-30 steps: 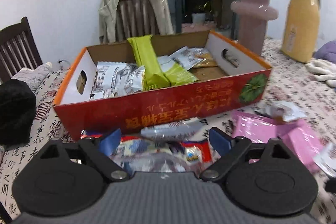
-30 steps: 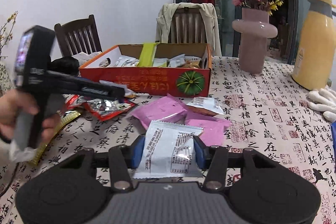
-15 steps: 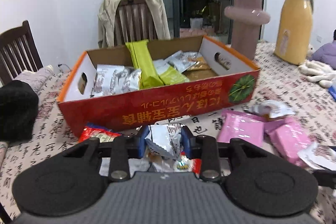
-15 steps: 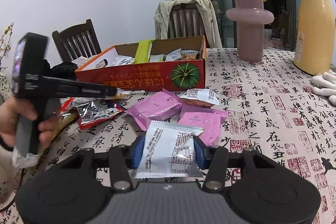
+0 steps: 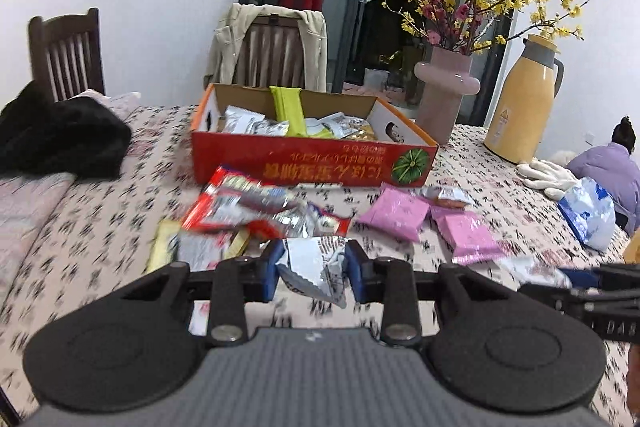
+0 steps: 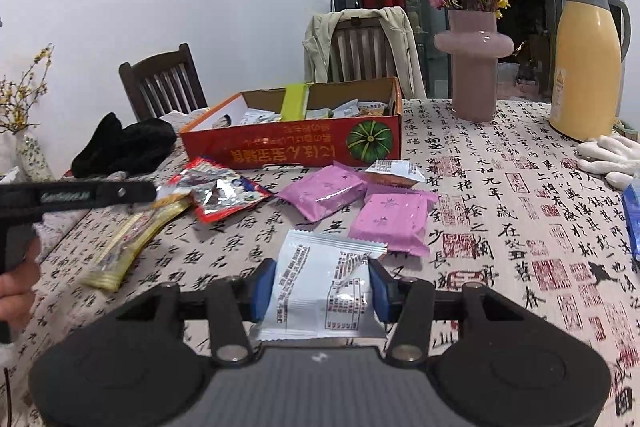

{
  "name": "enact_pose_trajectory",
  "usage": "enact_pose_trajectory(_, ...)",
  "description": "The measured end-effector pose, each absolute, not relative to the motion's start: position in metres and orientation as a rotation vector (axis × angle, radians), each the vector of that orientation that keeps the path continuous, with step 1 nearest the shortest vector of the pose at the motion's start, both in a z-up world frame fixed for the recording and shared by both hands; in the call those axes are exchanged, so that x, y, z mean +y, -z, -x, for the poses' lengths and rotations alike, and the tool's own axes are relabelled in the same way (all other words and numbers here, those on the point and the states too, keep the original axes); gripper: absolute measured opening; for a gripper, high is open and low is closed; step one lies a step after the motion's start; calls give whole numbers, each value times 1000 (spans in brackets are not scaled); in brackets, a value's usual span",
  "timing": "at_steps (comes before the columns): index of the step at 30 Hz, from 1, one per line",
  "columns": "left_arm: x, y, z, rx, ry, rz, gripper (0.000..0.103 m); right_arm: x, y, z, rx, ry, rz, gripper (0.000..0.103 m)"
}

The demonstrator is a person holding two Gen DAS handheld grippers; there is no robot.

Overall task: Organize snacks
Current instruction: 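Carry both white packets into the orange box and open both tools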

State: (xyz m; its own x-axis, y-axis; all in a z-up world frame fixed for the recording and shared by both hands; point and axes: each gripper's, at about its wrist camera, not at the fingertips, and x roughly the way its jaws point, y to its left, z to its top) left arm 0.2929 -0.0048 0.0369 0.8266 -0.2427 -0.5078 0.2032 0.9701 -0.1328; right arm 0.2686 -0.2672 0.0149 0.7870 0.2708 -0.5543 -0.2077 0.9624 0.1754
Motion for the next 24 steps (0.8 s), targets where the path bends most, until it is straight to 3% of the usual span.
enact_pose_trajectory(13,21,-44,-238,524,221,134,35,-255,-32,-228,575,-286,-91,48)
enact_pose_trajectory(24,23,-81,-284,442,279,115,35,-255,-62,-264,548,-392,-137,48)
